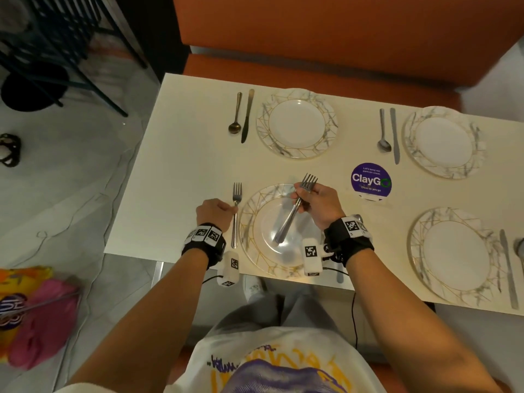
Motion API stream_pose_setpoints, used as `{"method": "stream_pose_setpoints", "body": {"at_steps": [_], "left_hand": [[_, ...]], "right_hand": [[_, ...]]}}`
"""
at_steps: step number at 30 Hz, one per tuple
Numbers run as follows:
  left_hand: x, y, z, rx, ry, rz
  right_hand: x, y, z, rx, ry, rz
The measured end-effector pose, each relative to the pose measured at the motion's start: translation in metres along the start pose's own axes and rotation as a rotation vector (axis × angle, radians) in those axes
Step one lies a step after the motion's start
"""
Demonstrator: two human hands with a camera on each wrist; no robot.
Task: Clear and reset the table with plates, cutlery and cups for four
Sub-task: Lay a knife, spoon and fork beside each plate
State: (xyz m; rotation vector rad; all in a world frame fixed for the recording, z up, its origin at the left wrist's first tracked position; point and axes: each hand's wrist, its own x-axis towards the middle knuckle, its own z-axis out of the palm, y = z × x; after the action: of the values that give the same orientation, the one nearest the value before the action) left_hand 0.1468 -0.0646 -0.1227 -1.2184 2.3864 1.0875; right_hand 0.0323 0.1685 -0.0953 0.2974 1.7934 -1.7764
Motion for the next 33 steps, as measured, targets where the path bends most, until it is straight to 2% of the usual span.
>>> {"method": "stream_pose_setpoints", "body": {"at_steps": [7, 16, 26, 33], "left_hand": [[0.013, 0.003, 0.004, -0.04, 0.001, -0.008], [0.003, -0.021, 0.004, -0.077, -0.007, -0.017], [-0.001, -0.027, 0.004, -0.136, 0.017, -0.037], [-0.019, 0.004, -0.003, -0.107, 0.167, 0.07]], "right_hand": [[-0.009, 0.003, -0.005, -0.002, -0.01, 0.001], [-0.009, 0.013, 0.0, -0.018, -0.017, 0.016], [-0.015, 0.018, 0.003, -0.022, -0.003, 0.023], [-0.022, 0.013, -0.005, -0.005, 0.024, -0.003]]}}
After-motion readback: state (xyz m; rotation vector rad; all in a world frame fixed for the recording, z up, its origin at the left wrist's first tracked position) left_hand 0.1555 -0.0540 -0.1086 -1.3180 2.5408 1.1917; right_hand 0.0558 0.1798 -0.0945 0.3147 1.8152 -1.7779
